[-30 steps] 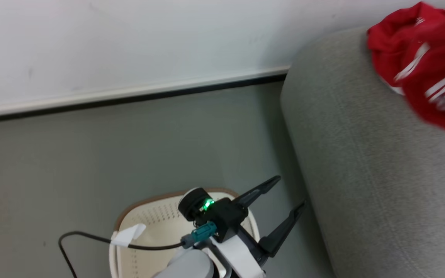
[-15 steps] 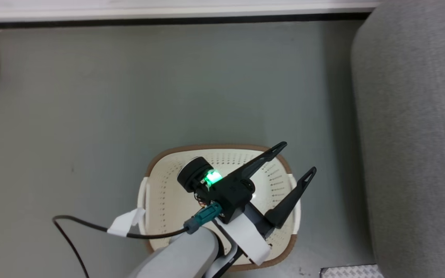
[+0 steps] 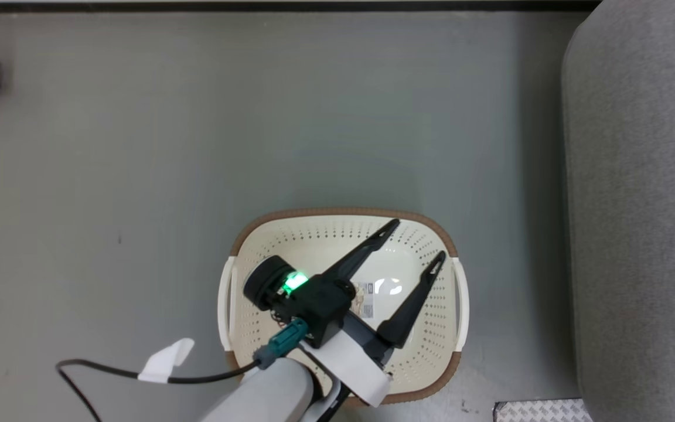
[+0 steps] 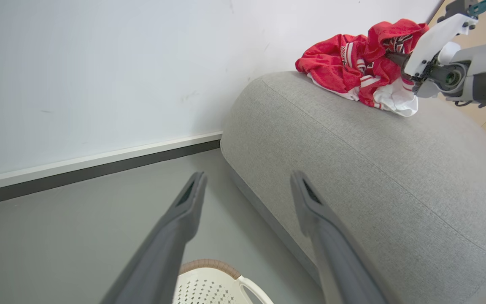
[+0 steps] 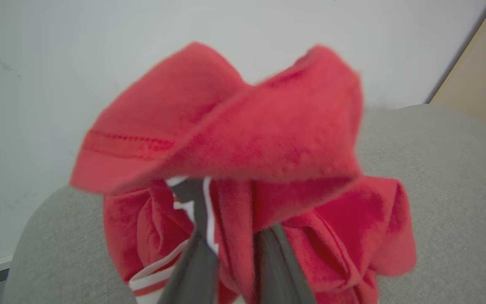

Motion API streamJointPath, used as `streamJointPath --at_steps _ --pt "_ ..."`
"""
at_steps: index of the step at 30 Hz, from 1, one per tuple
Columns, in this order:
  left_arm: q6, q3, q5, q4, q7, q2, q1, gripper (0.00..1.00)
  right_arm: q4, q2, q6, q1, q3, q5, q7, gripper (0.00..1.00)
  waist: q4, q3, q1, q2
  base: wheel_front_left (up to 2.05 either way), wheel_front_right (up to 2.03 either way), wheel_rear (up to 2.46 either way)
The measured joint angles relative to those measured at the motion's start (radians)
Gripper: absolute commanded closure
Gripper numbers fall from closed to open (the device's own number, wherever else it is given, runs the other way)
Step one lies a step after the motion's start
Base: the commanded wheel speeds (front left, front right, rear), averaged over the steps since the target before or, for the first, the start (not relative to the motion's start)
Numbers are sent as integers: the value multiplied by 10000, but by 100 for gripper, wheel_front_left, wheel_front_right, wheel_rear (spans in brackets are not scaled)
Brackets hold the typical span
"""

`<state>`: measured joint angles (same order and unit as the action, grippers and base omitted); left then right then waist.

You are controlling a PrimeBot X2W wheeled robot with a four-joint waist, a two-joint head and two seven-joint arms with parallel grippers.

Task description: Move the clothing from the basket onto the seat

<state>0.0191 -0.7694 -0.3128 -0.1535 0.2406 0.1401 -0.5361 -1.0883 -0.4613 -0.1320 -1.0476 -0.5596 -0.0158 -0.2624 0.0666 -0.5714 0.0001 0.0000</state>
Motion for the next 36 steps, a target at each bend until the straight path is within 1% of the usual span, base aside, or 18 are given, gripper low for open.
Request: streamJointPath --at_steps 1,5,7,9,12,15,19,22,25,29,33,36 --pt "13 61 -31 6 2 42 59 0 27 105 0 38 -56 295 2 0 24 77 0 0 0 0 0" --pt "130 274 -190 17 67 136 147 0 232 558 2 -80 -247 886 0 0 150 410 -1 0 0 0 0" --pt "169 431 -278 29 88 165 255 0 362 796 0 -42 -63 1112 0 0 211 629 -1 0 0 0 0" --pt "217 541 -336 -6 134 207 337 0 639 849 0 306 232 1114 0 0 252 878 -1 0 0 0 0" --pt "245 784 -535 -77 163 259 486 0 1695 920 0 1320 593 665 -4 0 278 1280 -2 0 0 0 0" --pt "355 1147 -742 -134 178 276 803 0 2890 1145 0 2817 1097 -94 -15 0 265 1734 -2 0 0 0 0" --pt "491 1691 -867 -180 228 364 1526 0 4418 1212 0 4673 1776 -748 -17 0 216 2456 -4 0 0 0 0" --pt "637 2215 -869 -136 236 468 2193 0 5371 1432 2 5747 2203 -1143 -19 0 167 3046 -4 0 0 0 0" --pt "757 2801 -876 -96 236 497 2938 0 6119 1672 2 6792 2694 -1473 -19 0 100 3663 -5 0 0 0 0" --pt "754 3440 -861 -127 238 474 3838 0 6888 2073 0 7846 3183 -1622 -19 0 -29 4450 -5 0 0 0 0" --pt "566 3990 -832 -253 238 336 4563 0 7434 2623 0 8821 3421 -1747 -19 0 -222 5171 -6 0 0 0 0" --pt "516 4523 -729 -267 238 272 4932 0 7891 3093 2 9563 3620 -1825 -19 0 -463 5580 -6 0 0 0 0"
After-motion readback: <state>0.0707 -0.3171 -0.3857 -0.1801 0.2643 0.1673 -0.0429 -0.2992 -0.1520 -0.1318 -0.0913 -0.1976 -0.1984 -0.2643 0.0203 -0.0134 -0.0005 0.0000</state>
